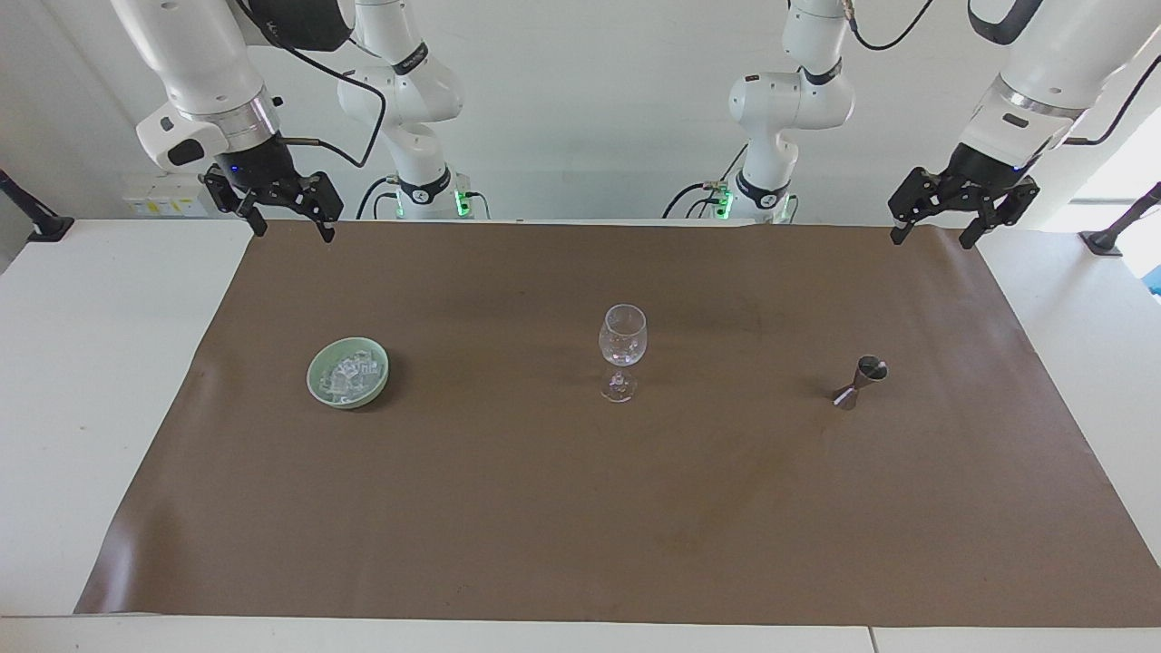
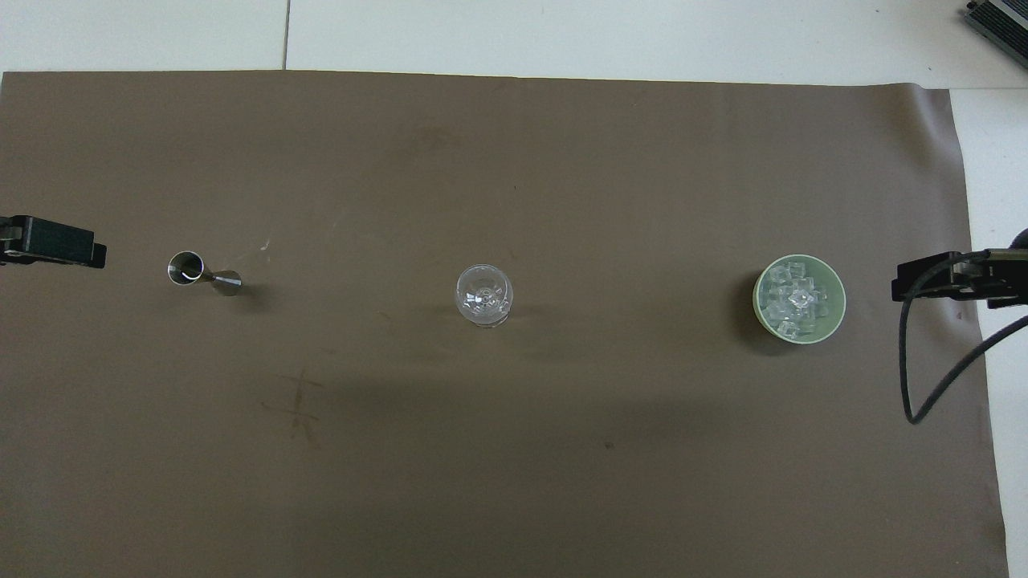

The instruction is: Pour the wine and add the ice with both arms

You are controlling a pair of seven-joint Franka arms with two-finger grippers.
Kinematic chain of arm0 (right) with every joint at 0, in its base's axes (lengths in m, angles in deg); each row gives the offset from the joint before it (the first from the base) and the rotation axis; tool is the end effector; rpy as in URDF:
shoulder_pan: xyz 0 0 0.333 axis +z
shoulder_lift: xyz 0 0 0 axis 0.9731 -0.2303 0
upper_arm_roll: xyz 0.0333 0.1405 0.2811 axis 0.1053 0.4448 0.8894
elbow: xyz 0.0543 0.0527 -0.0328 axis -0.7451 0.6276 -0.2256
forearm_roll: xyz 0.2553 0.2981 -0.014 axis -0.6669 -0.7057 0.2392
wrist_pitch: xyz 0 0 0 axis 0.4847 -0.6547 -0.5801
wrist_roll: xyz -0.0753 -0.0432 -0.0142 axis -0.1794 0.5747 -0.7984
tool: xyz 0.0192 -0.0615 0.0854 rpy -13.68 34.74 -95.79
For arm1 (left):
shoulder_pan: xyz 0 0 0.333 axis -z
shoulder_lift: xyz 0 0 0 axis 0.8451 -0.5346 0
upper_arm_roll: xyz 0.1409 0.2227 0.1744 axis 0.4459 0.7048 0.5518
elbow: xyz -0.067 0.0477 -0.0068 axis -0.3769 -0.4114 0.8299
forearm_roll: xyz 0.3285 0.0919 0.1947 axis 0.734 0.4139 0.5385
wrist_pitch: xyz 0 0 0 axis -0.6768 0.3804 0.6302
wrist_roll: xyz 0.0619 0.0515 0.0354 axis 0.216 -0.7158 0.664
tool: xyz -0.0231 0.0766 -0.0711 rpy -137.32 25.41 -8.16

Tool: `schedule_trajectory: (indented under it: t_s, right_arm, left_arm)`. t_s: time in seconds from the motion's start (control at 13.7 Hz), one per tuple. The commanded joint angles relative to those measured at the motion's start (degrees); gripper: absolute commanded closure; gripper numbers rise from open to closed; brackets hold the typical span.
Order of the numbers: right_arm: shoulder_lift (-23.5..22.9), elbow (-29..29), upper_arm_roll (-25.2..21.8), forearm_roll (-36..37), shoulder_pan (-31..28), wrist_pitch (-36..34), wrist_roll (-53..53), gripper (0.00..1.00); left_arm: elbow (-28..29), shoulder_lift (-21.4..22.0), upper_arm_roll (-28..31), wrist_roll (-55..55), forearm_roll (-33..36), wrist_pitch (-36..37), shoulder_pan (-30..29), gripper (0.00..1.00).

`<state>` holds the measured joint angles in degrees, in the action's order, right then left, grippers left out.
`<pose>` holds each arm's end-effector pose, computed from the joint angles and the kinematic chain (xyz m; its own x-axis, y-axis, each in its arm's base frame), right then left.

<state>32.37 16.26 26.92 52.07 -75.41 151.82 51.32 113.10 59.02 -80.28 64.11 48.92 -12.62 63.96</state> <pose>0.5253 -0.0175 0.6210 0.9950 -0.0992 -0.0138 -0.0988 -0.9946 0.0309 0.5405 -0.0250 0.6529 0.9936 -0.0988 0.0545 -0.1014 -0.9938 0.0460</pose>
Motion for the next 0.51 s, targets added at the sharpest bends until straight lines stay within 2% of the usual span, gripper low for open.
schedule_trajectory:
  t_s: [0.0, 0.44]
  right_arm:
    - [1.3, 1.3, 0.2, 0.0, -0.3, -0.1, 1.6, 0.0]
    - [1.3, 1.3, 0.2, 0.0, -0.3, -0.1, 1.6, 0.0]
  left_arm:
    - [2.6, 1.7, -0.2, -0.8, 0.1, -1.5, -0.1, 0.0]
    - [3.4, 2.3, -0.2, -0.8, 0.2, -1.6, 0.1, 0.0]
